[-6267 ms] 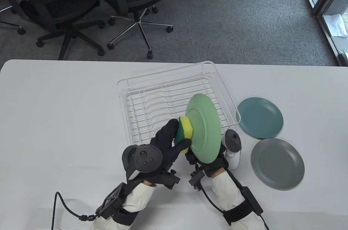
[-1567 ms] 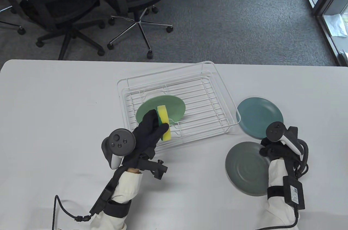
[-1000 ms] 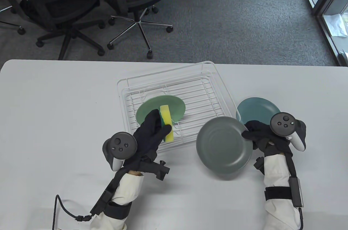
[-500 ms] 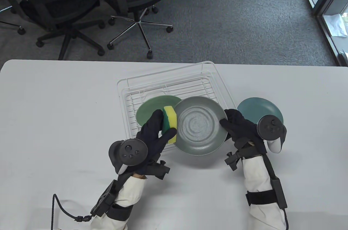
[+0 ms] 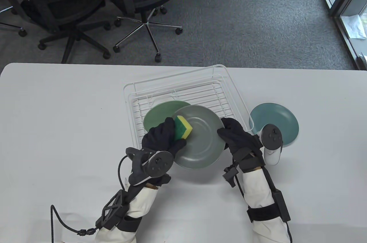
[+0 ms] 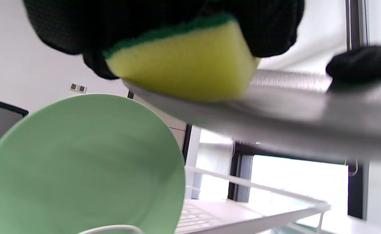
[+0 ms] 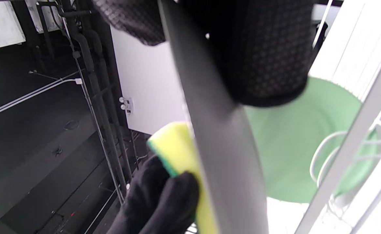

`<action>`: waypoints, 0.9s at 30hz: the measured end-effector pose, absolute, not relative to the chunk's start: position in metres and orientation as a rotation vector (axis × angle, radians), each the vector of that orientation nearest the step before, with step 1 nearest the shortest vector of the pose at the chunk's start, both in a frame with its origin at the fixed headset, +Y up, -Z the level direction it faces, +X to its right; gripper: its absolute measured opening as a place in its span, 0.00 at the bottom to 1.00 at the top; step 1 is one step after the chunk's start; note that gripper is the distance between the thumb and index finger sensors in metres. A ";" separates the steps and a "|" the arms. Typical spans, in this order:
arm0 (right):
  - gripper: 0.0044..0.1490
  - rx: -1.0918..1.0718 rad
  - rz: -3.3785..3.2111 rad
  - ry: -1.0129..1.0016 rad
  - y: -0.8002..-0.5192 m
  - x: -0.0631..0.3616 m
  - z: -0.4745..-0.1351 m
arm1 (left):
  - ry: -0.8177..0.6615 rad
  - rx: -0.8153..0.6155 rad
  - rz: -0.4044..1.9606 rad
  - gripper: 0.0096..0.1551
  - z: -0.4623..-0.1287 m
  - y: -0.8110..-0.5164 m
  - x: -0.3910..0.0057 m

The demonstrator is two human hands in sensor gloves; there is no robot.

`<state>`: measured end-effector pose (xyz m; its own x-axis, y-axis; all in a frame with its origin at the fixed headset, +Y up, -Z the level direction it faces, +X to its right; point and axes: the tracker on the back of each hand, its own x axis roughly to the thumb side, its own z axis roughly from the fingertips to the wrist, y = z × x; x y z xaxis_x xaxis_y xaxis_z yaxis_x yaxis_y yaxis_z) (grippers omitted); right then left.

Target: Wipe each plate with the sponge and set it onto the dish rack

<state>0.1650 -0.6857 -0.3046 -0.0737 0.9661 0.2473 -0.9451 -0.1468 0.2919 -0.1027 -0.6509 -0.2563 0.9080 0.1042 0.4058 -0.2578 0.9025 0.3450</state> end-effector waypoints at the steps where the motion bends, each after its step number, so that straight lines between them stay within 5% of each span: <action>1: 0.36 0.446 1.653 0.077 -0.685 0.161 -0.304 | -0.391 0.403 0.143 0.45 -0.256 -0.651 -0.100; 6: 0.40 0.439 1.638 0.109 -0.683 0.144 -0.298 | -0.389 0.364 -0.020 0.43 -0.252 -0.650 -0.091; 14: 0.40 0.374 1.613 0.074 -0.685 0.147 -0.298 | -0.497 0.151 0.121 0.44 -0.245 -0.636 -0.085; 20: 0.41 0.470 1.596 0.117 -0.683 0.134 -0.295 | -0.545 0.204 0.146 0.44 -0.235 -0.632 -0.075; 27: 0.41 0.548 1.553 0.186 -0.683 0.119 -0.292 | -0.432 0.320 0.053 0.43 -0.236 -0.629 -0.084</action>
<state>0.1191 -0.6829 -0.2924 0.0326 0.9739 0.2245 -0.8931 -0.0724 0.4440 -0.0841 -0.6287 -0.2358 0.9074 -0.0172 0.4198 -0.1176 0.9488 0.2931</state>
